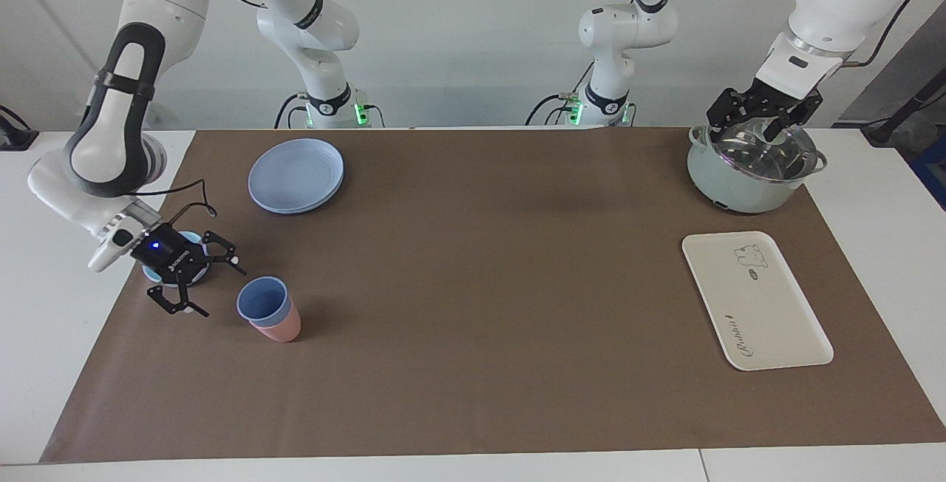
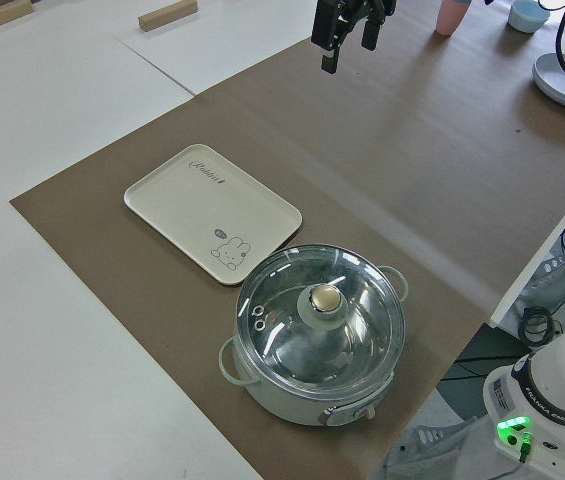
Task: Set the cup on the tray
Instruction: 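Reach the right gripper to the pink cup and grasp its rim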
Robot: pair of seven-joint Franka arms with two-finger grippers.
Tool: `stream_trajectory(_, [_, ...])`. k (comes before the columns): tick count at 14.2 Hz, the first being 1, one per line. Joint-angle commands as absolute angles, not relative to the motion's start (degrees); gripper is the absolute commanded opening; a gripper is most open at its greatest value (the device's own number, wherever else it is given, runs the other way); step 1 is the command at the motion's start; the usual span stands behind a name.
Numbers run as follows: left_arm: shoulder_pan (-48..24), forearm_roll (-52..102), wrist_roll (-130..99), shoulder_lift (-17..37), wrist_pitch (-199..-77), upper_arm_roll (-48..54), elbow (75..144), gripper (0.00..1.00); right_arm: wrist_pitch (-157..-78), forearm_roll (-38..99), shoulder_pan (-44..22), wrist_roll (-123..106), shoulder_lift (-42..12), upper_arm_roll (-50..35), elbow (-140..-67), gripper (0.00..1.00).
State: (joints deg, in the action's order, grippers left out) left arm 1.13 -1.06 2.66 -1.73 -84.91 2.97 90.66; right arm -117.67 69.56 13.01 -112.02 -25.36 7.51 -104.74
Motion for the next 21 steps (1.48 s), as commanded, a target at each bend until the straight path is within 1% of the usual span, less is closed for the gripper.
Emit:
stream_trajectory(1, [1.0,-0.7,2.0,-3.8,-85.0,2.9,92.9,1.0,-116.8,74.6,12.3,-114.3,-27.1,7.1,-104.2,1.0])
stream_trajectory(6, [1.0,-0.7,1.9,-3.8,-85.1,2.9,92.9,1.0,-117.2,80.1,10.6,-114.4,-27.8,7.1,-104.9,1.0])
stream_trajectory(9, [1.0,-0.7,2.0,-3.8,-85.1,2.9,93.2,1.0,-117.9,80.4,9.8,-114.7,-27.8,7.1,-105.1,1.0])
stream_trajectory(15, [1.0,-0.7,1.9,-4.0,-85.1,2.9,93.2,1.0,-116.7,80.3,9.9,-116.6,-27.0,7.1,-107.7,1.0])
stream_trajectory(19, [1.0,-0.7,2.0,-4.0,-85.1,2.9,93.3,1.0,-116.3,80.3,9.5,-118.1,-26.9,7.0,-107.8,1.0])
stream_trajectory(21, [1.0,-0.7,2.0,-4.0,-85.1,2.9,93.3,1.0,-116.5,80.9,8.3,-118.7,-26.9,7.0,-107.8,1.0])
